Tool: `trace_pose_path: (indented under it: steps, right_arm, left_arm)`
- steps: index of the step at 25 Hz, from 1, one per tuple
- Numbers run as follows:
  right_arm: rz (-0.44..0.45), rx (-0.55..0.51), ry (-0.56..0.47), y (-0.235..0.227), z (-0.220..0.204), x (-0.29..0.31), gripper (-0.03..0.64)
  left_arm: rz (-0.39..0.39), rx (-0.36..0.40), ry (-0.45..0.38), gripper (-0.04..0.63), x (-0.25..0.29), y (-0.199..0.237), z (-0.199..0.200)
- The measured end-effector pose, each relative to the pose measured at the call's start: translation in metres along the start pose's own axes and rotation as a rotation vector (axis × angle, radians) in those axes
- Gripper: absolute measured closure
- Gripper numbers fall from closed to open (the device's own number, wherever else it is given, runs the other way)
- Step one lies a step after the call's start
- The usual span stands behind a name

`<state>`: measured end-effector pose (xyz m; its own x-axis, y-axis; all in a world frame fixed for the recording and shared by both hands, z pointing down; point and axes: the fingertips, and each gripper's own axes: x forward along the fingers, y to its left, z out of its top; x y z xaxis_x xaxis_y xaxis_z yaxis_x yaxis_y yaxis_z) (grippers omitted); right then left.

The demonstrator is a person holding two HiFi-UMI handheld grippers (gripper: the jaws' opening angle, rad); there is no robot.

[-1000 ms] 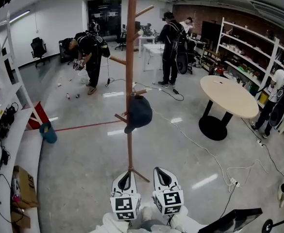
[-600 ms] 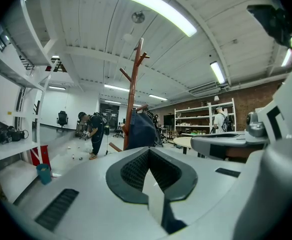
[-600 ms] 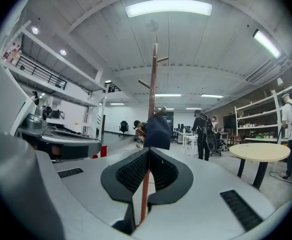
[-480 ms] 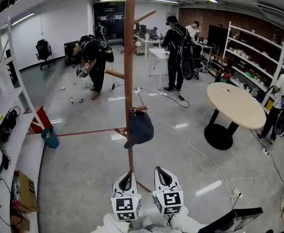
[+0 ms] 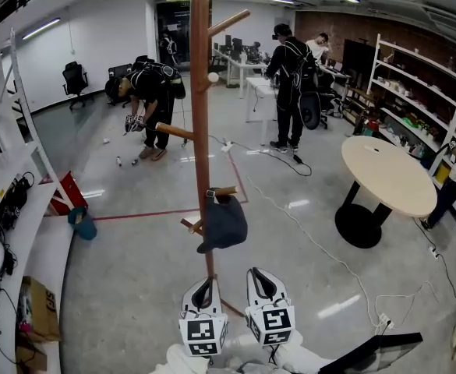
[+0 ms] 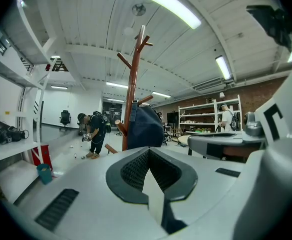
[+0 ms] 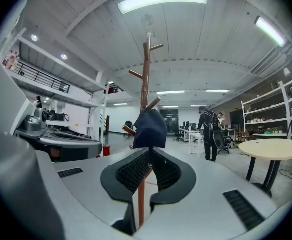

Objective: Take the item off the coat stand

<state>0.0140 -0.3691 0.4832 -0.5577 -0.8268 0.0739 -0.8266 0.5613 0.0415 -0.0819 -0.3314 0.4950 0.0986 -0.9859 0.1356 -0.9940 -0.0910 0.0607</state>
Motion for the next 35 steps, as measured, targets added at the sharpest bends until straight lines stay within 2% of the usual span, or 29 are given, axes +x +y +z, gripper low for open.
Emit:
trace_pose_path:
  steps: [21,35]
  right_arm:
    - [0.01,0.008,0.004,0.007,0.007,0.045,0.598]
    - [0.057,0.017,0.013,-0.007,0.009,0.063,0.433]
  left_arm:
    - [-0.031,0.011,-0.021,0.595,0.038,0.022,0.018]
    - [-0.031,0.004,-0.007,0.595,0.043,0.02,0.011]
